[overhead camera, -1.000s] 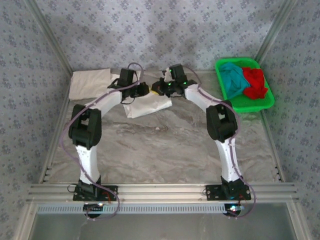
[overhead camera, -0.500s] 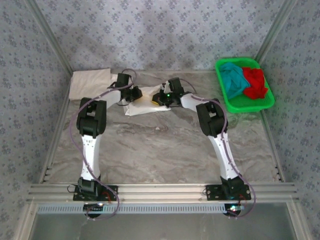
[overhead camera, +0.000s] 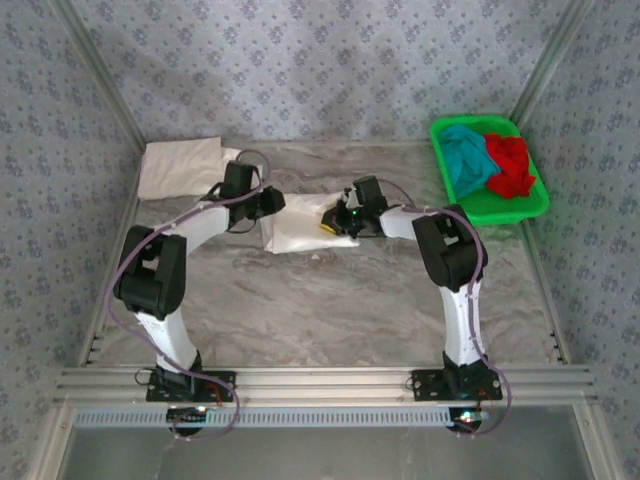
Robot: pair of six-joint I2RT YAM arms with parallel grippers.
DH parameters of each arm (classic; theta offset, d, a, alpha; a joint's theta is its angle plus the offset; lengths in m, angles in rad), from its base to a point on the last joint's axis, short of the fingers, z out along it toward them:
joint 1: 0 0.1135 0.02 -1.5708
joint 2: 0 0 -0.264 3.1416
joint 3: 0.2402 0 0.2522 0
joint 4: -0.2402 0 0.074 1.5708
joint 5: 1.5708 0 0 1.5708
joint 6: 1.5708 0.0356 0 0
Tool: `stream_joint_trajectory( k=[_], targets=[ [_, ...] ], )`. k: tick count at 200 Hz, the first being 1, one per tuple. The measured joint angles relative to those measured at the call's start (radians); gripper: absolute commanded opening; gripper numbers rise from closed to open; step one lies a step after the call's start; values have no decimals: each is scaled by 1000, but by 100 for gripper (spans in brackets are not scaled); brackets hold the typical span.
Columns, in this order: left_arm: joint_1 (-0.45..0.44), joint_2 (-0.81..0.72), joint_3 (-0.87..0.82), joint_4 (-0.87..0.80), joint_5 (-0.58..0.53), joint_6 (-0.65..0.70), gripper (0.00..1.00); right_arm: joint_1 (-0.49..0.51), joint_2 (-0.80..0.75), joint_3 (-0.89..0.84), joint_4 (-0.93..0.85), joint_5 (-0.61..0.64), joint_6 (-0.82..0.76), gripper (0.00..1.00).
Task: Fold and stack the t-shirts
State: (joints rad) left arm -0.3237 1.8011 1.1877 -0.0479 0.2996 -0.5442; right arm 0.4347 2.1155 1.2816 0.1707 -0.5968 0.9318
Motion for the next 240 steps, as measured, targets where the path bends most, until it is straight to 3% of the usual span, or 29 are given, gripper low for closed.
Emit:
stream_joint_trajectory(
  k=[26, 67, 136, 176, 193, 210, 240],
  targets=[
    [-21, -12, -5, 0, -10, 0, 20, 2, -41, 29, -33, 3, 22, 0],
    [-74, -15, -8, 10, -29, 0, 18, -25, 2, 256, -121, -16, 2, 0],
    [-104, -177, -333, 121, -55, -53, 28, -92, 268, 415, -137, -24, -12, 0],
    [-104, -294, -380, 166, -62, -48, 34, -98, 279, 467, -142, -35, -13, 0],
    [-104, -323, -380, 182, -62, -43, 48, -98, 275, 489, -156, -35, -28, 0],
    [-88, -344, -397, 219, -49, -53, 47, -94, 247, 490, -200, -34, -59, 0],
    [51, -352, -447, 286, 50, -103, 84, -68, 106, 441, -307, 12, -171, 9]
  ],
)
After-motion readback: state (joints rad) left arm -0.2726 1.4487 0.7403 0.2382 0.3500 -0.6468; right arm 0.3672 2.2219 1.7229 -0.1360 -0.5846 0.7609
